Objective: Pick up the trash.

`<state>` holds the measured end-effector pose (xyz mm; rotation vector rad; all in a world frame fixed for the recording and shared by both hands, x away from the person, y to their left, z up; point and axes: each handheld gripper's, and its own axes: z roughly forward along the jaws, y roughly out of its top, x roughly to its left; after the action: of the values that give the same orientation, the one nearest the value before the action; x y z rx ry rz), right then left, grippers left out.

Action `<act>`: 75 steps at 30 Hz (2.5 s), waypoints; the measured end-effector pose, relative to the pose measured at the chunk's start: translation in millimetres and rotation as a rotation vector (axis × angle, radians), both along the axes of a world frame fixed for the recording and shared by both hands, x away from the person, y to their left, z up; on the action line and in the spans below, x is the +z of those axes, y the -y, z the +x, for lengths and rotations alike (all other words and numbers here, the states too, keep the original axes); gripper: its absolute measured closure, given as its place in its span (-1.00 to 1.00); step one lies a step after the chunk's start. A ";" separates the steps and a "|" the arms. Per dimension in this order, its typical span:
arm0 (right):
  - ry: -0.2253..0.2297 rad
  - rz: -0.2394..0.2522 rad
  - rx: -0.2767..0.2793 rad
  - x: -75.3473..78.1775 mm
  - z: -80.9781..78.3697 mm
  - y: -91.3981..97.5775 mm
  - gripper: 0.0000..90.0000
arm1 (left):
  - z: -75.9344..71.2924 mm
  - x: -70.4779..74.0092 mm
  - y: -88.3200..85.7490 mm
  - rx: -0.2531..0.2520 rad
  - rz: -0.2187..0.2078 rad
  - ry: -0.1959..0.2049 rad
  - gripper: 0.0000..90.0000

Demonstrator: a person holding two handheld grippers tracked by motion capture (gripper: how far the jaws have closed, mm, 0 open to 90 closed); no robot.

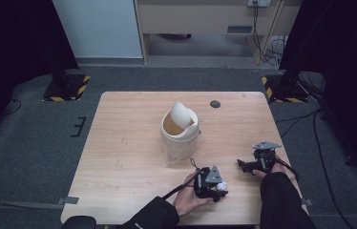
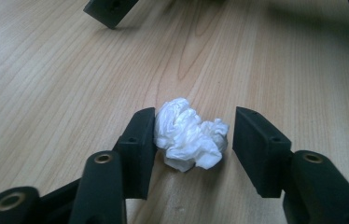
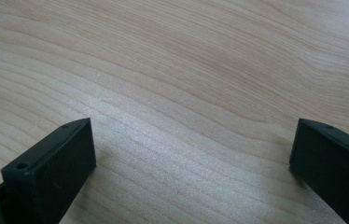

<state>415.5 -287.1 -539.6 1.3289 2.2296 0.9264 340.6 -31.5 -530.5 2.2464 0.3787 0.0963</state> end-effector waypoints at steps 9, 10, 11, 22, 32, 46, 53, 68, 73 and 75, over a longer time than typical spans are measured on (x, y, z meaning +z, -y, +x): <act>0.000 0.000 0.000 0.0 0.0 0.0 -0.99 | 2.9 2.9 -5.1 0.011 -0.003 -0.026 0.35; 0.000 0.000 0.000 0.0 0.0 0.0 -0.99 | 3.0 4.1 -6.4 0.015 -0.006 -0.027 0.37; 0.000 0.000 0.000 0.0 0.0 0.0 -0.99 | 3.2 5.5 -8.3 0.016 -0.007 -0.026 0.37; 0.002 0.001 0.000 -0.1 0.1 -0.1 -0.99 | 5.4 26.5 -37.7 0.055 -0.051 -0.020 0.39; 0.000 0.000 0.000 0.0 0.0 0.0 -0.99 | 1.4 47.6 -82.6 0.101 -0.103 -0.016 0.39; 0.000 0.000 0.000 0.0 0.0 0.0 -0.99 | -3.4 64.7 -149.3 0.219 -0.178 0.000 0.39; 0.000 0.001 0.000 0.0 0.0 0.0 -0.99 | -3.1 69.6 -166.5 0.263 -0.210 0.008 0.39; 0.000 0.000 0.000 0.0 0.0 0.0 -0.99 | -1.1 87.7 -192.5 0.328 -0.299 0.044 0.39; 0.000 0.000 0.000 0.0 0.0 0.0 -0.99 | -0.3 96.1 -202.0 0.356 -0.332 0.062 0.39; 0.000 0.000 0.000 0.0 0.0 0.0 -0.99 | 0.5 99.3 -206.6 0.370 -0.347 0.070 0.39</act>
<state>415.5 -287.1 -539.6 1.3290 2.2291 0.9269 341.1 175.1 -431.2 1.8080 0.7129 0.2800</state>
